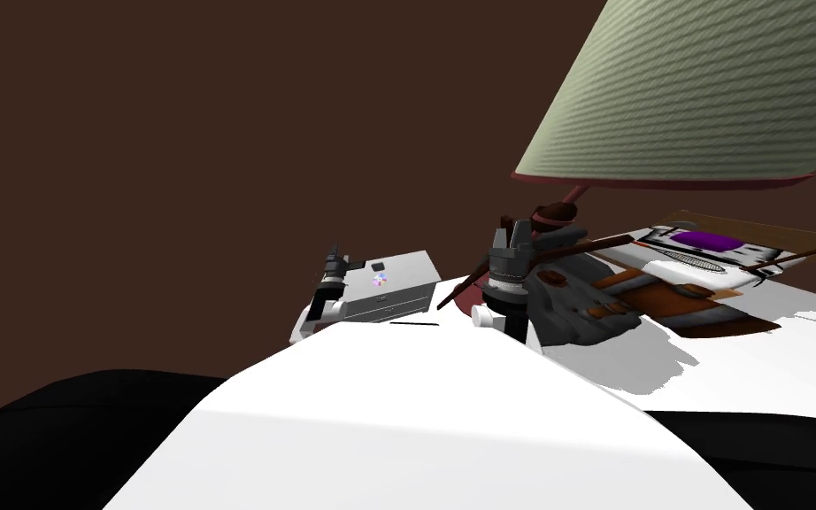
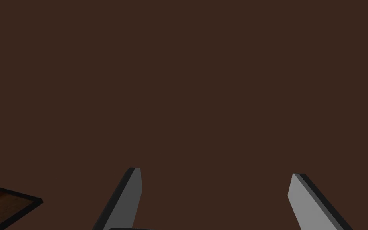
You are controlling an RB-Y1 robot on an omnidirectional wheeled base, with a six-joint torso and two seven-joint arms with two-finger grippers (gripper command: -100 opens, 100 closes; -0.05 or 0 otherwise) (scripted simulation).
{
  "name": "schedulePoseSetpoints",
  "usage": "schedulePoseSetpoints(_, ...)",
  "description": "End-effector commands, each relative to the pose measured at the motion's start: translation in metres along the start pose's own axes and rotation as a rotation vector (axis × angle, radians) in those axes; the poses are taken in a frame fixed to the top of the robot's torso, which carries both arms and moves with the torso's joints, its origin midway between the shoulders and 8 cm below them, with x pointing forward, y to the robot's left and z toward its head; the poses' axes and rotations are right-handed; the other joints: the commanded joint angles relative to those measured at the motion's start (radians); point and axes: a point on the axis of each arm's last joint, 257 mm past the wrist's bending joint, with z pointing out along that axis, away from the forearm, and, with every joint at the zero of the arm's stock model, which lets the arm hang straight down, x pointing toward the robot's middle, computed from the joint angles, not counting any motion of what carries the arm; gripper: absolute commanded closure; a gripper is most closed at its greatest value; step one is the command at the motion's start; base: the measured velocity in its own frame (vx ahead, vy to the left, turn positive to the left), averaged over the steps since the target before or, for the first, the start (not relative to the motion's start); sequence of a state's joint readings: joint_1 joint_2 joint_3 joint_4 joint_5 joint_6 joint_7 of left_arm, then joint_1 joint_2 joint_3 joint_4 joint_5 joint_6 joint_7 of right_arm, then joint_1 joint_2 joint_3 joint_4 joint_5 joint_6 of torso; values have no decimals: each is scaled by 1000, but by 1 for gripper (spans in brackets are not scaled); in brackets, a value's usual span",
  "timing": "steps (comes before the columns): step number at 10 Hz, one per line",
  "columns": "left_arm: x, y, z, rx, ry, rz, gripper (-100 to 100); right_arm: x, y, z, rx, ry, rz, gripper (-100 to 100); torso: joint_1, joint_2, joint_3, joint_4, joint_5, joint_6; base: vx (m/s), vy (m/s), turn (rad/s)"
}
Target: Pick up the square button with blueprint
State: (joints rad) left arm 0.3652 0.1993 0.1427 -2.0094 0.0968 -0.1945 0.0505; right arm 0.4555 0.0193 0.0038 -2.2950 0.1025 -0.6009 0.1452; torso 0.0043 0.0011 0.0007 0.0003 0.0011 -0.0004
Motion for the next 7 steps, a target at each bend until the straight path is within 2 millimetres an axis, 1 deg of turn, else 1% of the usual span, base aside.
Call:
schedulePoseSetpoints(1,-2,11,2,-36,-3,0,-100,0,0,0,0,0,0,0,0,0,0,0,0,0,-18,25,18)
schedulePoseSetpoints(2,-12,22,9,-70,-15,-1,-100,0,0,0,0,0,0,0,-2,-1,0,0,0,0,-35,34,-248)
schedulePoseSetpoints(3,-13,28,9,-93,-16,-1,-100,0,0,0,0,0,0,0,-1,0,0,0,0,1,-36,56,-134)
schedulePoseSetpoints(4,-13,32,8,-109,-17,-1,-100,0,0,0,0,0,0,0,0,0,0,0,0,0,-16,32,13)
schedulePoseSetpoints(5,-24,43,15,-143,-31,-3,-100,0,0,0,0,0,0,0,-2,-1,0,0,0,0,-29,42,-232)
schedulePoseSetpoints(6,-25,51,13,-173,-33,-3,-100,0,0,0,0,0,0,0,-1,-1,0,0,0,1,-37,53,-157)
schedulePoseSetpoints(7,-37,61,20,-206,-50,-7,-100,0,0,0,0,0,0,0,0,0,0,0,0,0,-61,65,-219)
